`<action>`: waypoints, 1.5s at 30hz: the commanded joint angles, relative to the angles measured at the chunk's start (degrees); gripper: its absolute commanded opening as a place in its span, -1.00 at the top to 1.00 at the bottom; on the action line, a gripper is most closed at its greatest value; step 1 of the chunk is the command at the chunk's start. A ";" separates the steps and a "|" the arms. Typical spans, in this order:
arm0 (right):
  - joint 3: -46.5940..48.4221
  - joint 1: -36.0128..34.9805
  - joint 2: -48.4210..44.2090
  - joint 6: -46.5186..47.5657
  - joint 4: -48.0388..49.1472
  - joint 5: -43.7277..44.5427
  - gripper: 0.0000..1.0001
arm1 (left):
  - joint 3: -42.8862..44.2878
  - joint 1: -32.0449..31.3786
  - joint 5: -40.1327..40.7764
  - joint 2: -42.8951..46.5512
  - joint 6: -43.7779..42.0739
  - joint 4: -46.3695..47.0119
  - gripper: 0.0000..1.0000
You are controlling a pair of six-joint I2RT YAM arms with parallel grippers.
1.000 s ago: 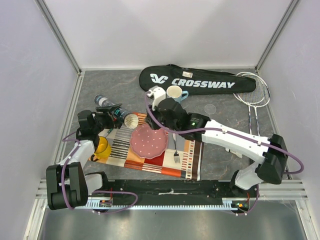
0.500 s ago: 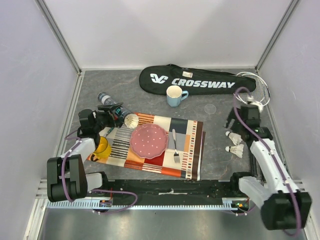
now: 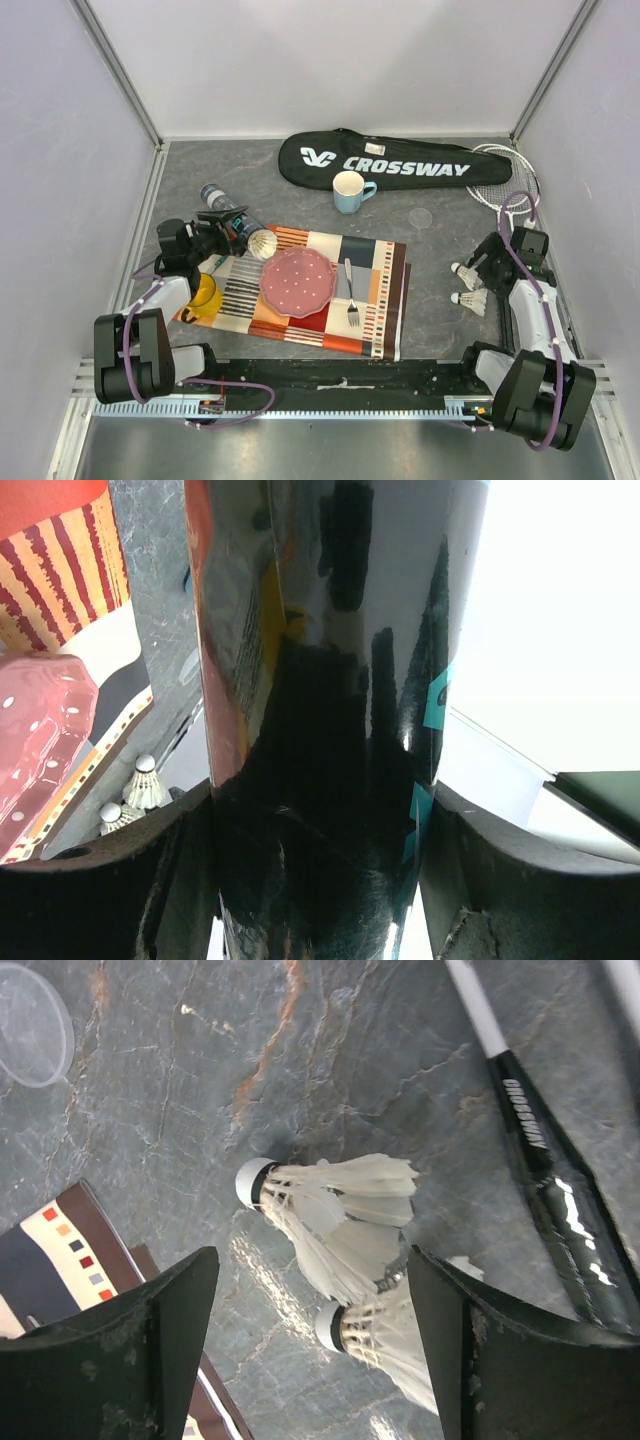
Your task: Pack up the badminton gear
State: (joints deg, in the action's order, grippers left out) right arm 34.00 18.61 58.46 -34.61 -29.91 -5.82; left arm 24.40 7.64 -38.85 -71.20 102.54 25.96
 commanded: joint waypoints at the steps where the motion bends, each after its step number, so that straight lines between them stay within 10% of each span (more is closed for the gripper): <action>1: -3.23 0.20 2.10 -1.07 8.72 -5.42 -0.58 | 1.09 -0.08 -1.75 2.38 0.55 2.35 0.95; 21: -3.51 -4.01 6.15 1.48 22.00 -7.10 1.00 | 1.17 -0.34 -0.61 4.75 -0.94 -1.52 0.95; 29: 11.76 -39.02 -2.91 2.00 18.92 1.42 1.00 | 1.70 -0.34 1.05 5.28 -1.73 -3.02 0.96; 37: 29.70 -77.17 10.25 12.09 18.75 14.73 1.00 | 1.26 -0.34 2.02 5.37 -1.82 -3.72 0.95; 45: 41.93 -87.87 22.04 16.24 19.01 23.58 1.00 | 0.47 -0.34 2.73 7.04 -2.35 -5.56 0.95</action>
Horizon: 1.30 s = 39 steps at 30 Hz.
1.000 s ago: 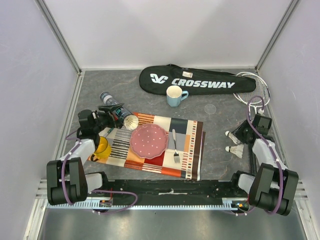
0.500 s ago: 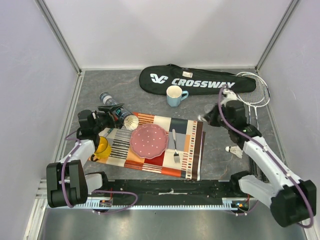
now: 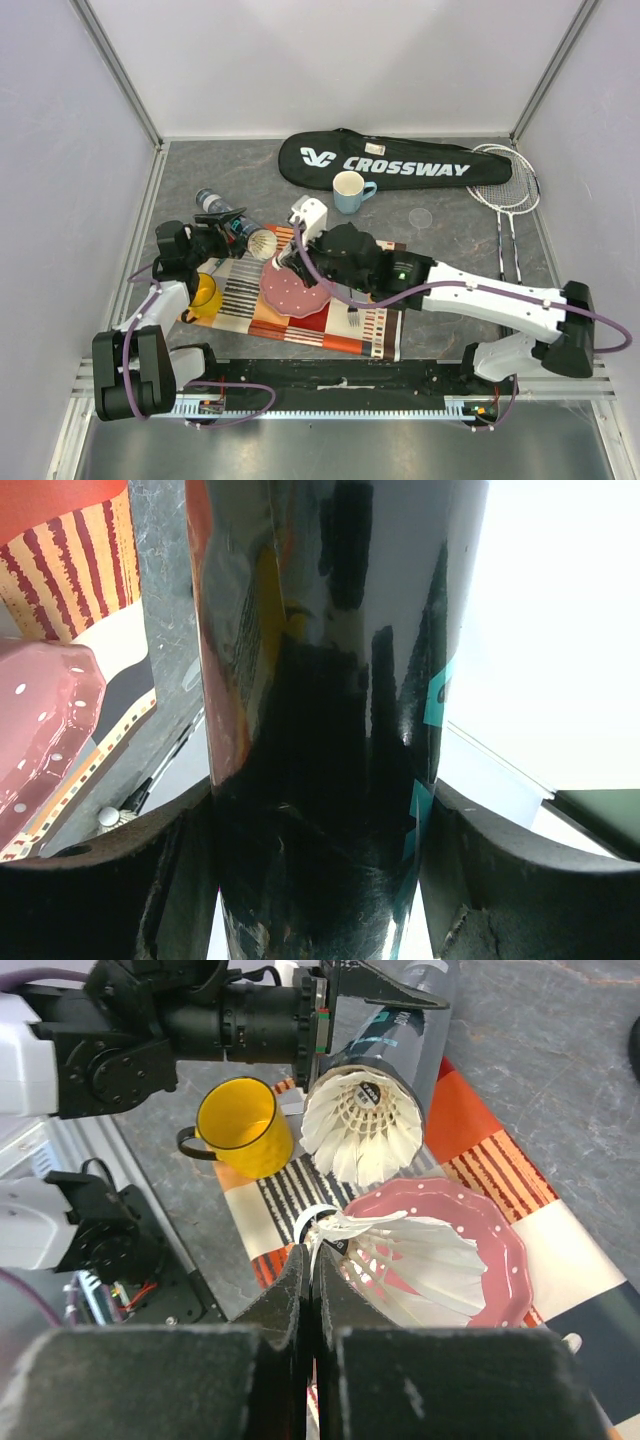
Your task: Pack up the badminton gear
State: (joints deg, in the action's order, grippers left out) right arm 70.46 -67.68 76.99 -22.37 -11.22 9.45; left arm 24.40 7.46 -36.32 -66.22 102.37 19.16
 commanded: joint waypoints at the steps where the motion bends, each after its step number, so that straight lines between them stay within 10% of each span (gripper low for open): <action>1: 6.53 -1.84 5.00 4.18 0.76 9.08 1.00 | 0.38 -0.26 0.28 2.14 -2.26 1.15 0.95; 22: 14.71 -1.75 22.85 8.74 10.78 11.90 1.00 | 2.32 -1.05 0.37 3.28 -2.17 -0.87 0.95; 29: 14.80 -1.67 21.11 7.44 9.20 9.63 0.02 | 2.49 -1.31 0.72 3.37 -2.08 -1.05 0.95; 39: 6.98 0.09 11.96 -0.65 10.17 -1.43 -0.45 | 1.79 -1.31 0.54 2.67 -2.17 -0.44 0.95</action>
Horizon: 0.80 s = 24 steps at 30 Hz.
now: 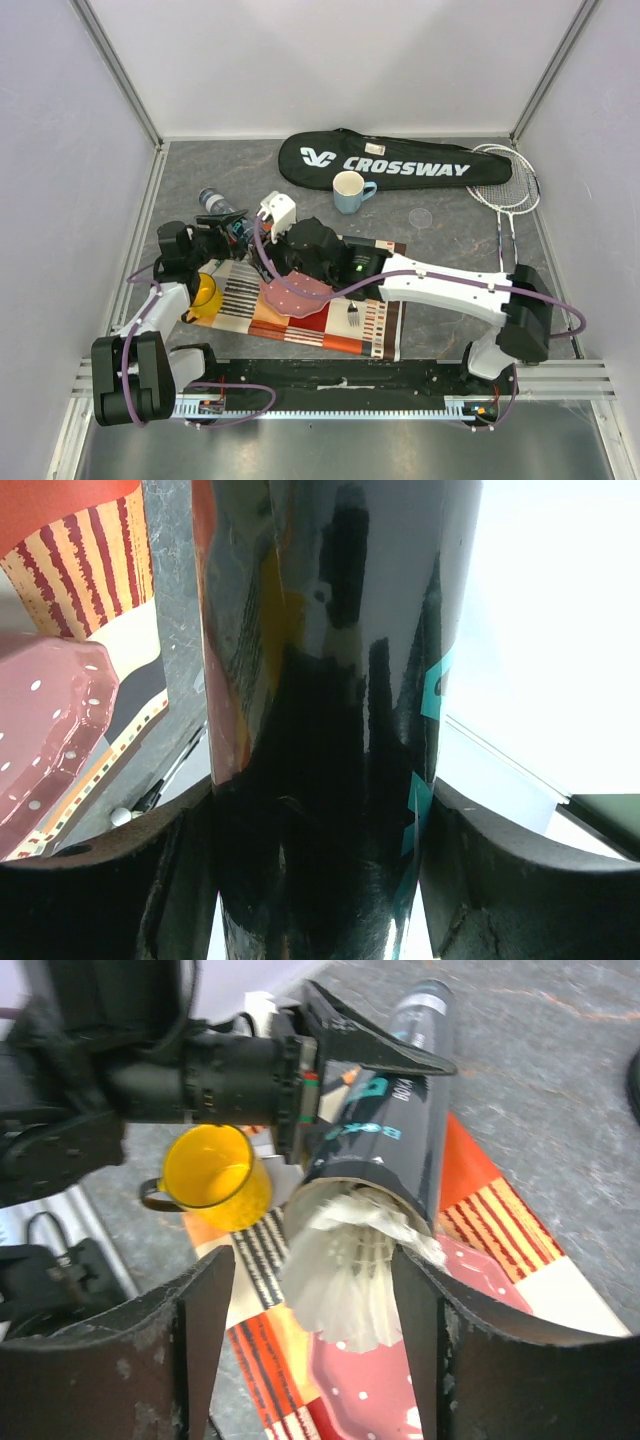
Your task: Pack up the badminton gear
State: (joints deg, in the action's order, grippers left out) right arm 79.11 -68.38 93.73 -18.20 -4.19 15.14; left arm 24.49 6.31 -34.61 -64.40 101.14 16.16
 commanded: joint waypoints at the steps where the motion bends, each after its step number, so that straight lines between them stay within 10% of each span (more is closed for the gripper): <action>1: -2.11 1.05 -5.14 -5.53 3.57 -8.44 -0.47 | 1.70 -0.24 -1.07 0.77 -0.95 2.64 0.95; 7: -5.63 3.78 -6.37 -8.78 6.56 -11.00 -0.18 | 1.70 -0.24 -1.16 1.03 -0.68 2.82 0.95; 10: -7.65 4.40 -7.07 -8.27 7.52 -9.96 0.54 | 1.79 -0.24 -1.16 1.21 -0.60 2.82 0.95; 24: -2.57 5.01 4.61 -5.89 14.03 -10.30 1.00 | 2.23 -0.59 -0.98 2.35 -0.68 1.59 0.95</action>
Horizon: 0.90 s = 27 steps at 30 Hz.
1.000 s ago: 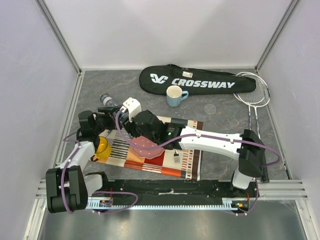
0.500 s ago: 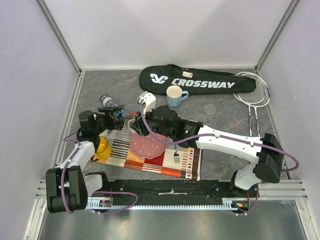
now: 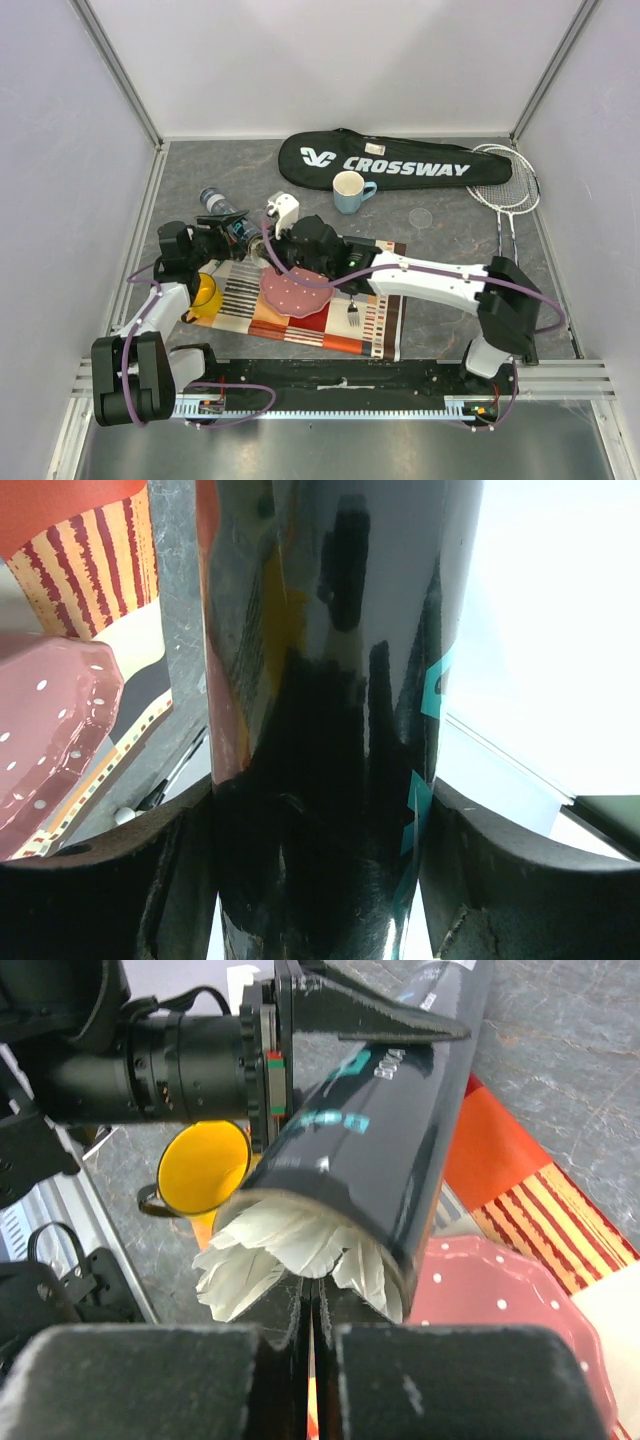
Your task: Pack up the badminton gear
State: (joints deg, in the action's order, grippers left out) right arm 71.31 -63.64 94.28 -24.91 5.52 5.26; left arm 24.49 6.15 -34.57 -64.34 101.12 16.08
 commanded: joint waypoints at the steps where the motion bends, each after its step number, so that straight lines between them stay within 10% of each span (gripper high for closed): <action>1: 5.94 0.35 5.55 1.08 4.59 -0.16 1.00 | 2.32 -0.61 -0.94 2.46 -0.75 1.59 0.95; 6: 9.99 0.71 6.97 3.98 2.75 1.51 1.00 | 2.23 -0.79 -0.77 2.99 -0.93 0.71 0.95; 21: -13.64 2.11 -30.79 -3.12 -24.47 18.11 -0.67 | 1.52 -0.70 -0.68 -1.40 0.30 6.16 0.95; 27: -24.19 26.77 -39.41 -15.33 -38.35 14.34 -0.94 | 1.61 -0.79 -1.55 -2.90 0.30 7.74 0.95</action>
State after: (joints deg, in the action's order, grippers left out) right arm 53.06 -50.92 57.34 -30.83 -17.72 18.06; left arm 24.49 5.48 -33.65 -66.63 101.06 18.94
